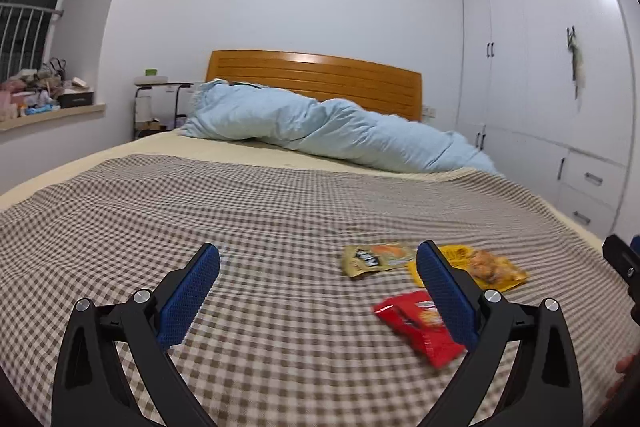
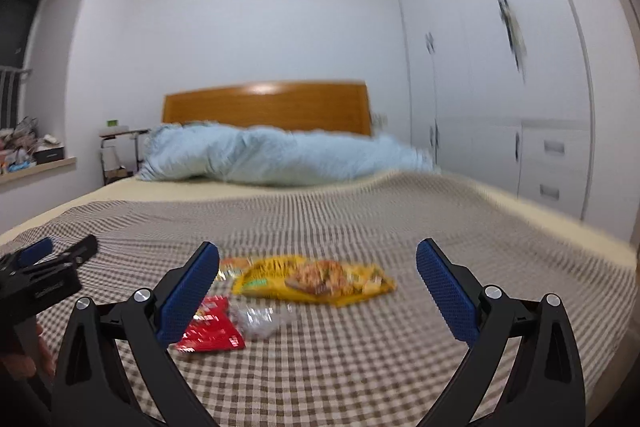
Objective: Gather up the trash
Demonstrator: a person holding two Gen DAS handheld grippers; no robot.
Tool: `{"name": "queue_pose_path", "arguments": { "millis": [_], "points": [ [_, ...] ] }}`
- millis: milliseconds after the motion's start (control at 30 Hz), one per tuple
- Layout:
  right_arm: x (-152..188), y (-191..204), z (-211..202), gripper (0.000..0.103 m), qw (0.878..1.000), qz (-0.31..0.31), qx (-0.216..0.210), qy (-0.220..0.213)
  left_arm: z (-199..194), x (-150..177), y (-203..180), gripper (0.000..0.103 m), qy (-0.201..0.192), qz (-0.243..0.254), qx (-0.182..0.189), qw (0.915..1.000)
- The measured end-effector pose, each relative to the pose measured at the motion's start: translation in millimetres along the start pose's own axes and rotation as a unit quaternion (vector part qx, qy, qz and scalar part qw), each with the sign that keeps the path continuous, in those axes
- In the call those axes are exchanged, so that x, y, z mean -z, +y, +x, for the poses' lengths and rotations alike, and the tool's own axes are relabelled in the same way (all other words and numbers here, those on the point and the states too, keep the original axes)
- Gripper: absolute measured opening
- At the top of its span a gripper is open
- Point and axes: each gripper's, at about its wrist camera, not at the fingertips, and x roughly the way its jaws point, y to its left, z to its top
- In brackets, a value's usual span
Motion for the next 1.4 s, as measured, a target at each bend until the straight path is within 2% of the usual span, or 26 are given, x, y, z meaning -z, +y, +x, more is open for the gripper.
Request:
{"name": "queue_pose_path", "arguments": {
  "millis": [67,133,300,400,633,833,933,1100,1400],
  "points": [
    [14.6,-1.9,13.2,0.095,1.0,0.001,0.016,0.021,11.7,6.9,1.6,0.095,0.018,0.001,-0.001,0.9998],
    [24.4,-5.2,23.4,0.095,0.999,0.008,0.014,0.046,20.4,9.6,7.7,0.095,0.041,-0.01,0.001,0.9991],
    [29.8,-21.0,26.2,0.095,0.997,0.051,0.022,0.052,16.6,16.1,17.3,0.095,0.034,-0.032,-0.001,0.9989],
    [30.6,-22.2,31.1,0.095,0.996,0.054,0.027,0.066,14.9,16.5,12.1,0.095,0.031,-0.017,-0.007,0.9994],
    [34.2,-5.5,34.5,0.095,0.997,0.01,0.028,0.072,20.0,17.8,-9.1,0.095,0.035,0.037,-0.015,0.9986],
    [34.7,4.9,34.4,0.095,0.997,-0.02,0.028,0.071,31.1,18.9,3.3,0.095,0.061,0.007,0.0,0.9981],
    [34.7,7.5,39.8,0.095,0.995,-0.029,0.028,0.087,34.2,21.6,9.1,0.095,0.069,-0.008,0.007,0.9975],
    [37.4,13.8,51.8,0.095,0.991,-0.047,0.021,0.122,38.1,24.5,6.8,0.095,0.077,-0.006,0.006,0.997],
    [42.3,29.1,60.6,0.095,0.985,-0.088,0.039,0.145,62.1,27.9,10.8,0.095,0.133,-0.013,0.002,0.991]
  ]
}}
